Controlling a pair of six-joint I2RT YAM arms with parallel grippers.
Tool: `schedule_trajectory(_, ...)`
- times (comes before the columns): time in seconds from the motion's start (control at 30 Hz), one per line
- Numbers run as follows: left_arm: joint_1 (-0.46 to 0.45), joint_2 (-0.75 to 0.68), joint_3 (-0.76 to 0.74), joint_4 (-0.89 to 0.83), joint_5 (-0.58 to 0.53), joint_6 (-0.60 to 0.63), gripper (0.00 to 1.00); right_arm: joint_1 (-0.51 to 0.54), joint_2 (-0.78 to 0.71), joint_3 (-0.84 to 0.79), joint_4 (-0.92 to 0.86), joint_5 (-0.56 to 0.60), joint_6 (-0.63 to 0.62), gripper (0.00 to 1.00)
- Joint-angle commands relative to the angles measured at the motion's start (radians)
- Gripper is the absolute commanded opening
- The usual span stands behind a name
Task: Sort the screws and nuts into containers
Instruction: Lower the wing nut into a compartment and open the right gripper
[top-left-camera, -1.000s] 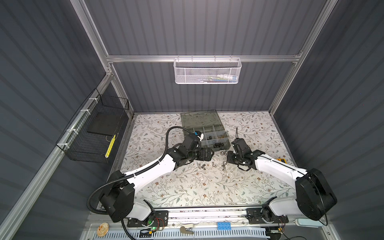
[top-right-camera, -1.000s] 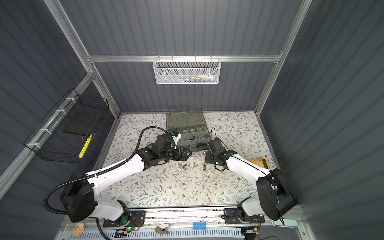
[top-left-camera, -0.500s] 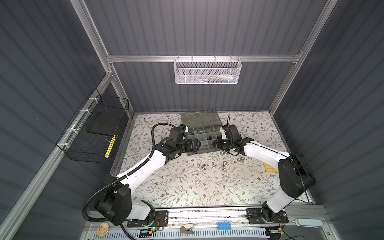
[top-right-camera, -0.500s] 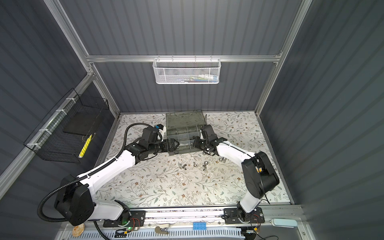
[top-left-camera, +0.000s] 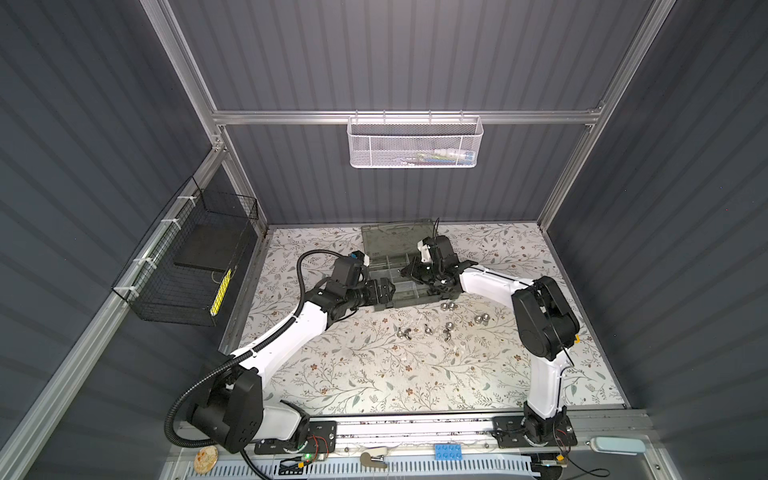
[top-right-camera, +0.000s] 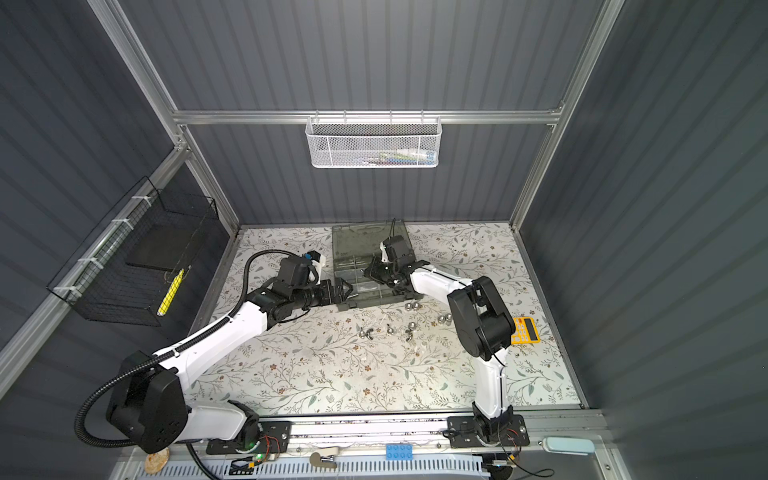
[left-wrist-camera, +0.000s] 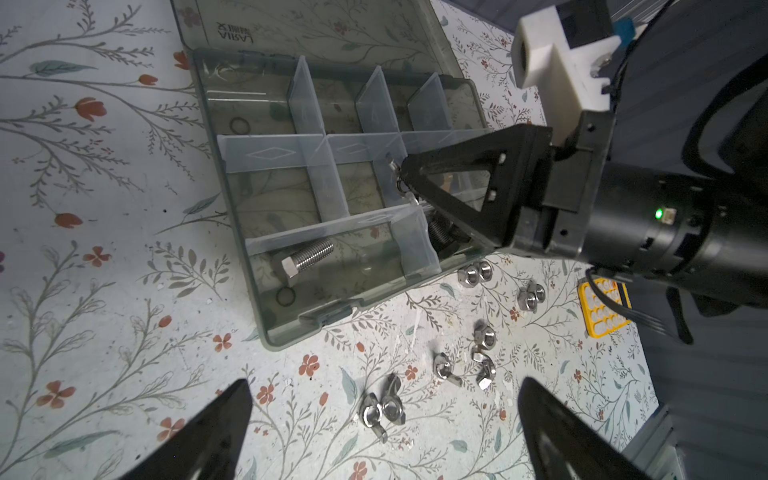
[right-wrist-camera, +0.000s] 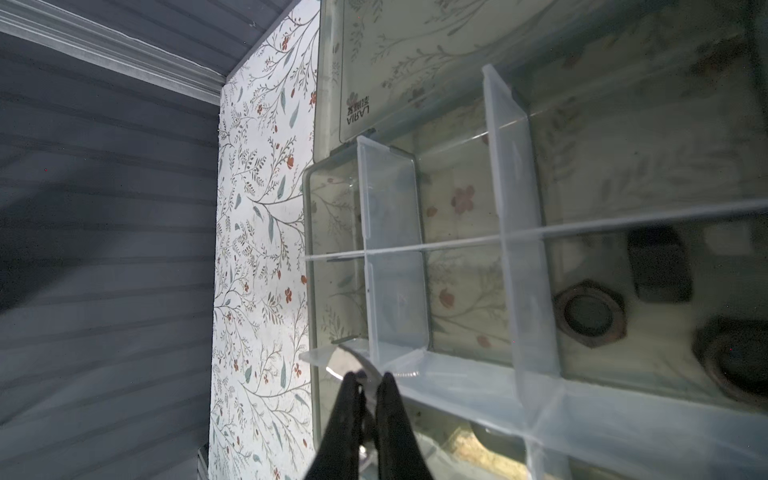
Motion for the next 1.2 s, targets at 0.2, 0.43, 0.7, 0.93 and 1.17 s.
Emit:
schedule_trajectory(0.2, 0.02, -0.015, -0.04, 0.055, 0.066, -0.029, 1.0, -0.001, 0.09, 0.086, -0.007, 0.061, -0.012, 0.06)
schedule_trajectory(0.43, 0.022, -0.033, -0.065, 0.075, 0.087, -0.036, 1.0, -0.001, 0.125, 0.118, -0.066, 0.107, -0.045, 0.1)
schedule_trajectory(0.7, 0.022, -0.054, -0.091, 0.065, 0.089, -0.031, 1.0, 0.001, 0.141, 0.107, -0.058, 0.107, -0.043, 0.14)
schedule_trajectory(0.93, 0.022, -0.073, -0.116, 0.065, 0.09, -0.041, 1.0, 0.001, 0.138, 0.097, -0.055, 0.103, -0.043, 0.18)
schedule_trajectory(1.17, 0.022, -0.093, -0.137, 0.05, 0.098, -0.039, 1.0, 0.004, 0.115, 0.086, -0.054, 0.108, -0.047, 0.22)
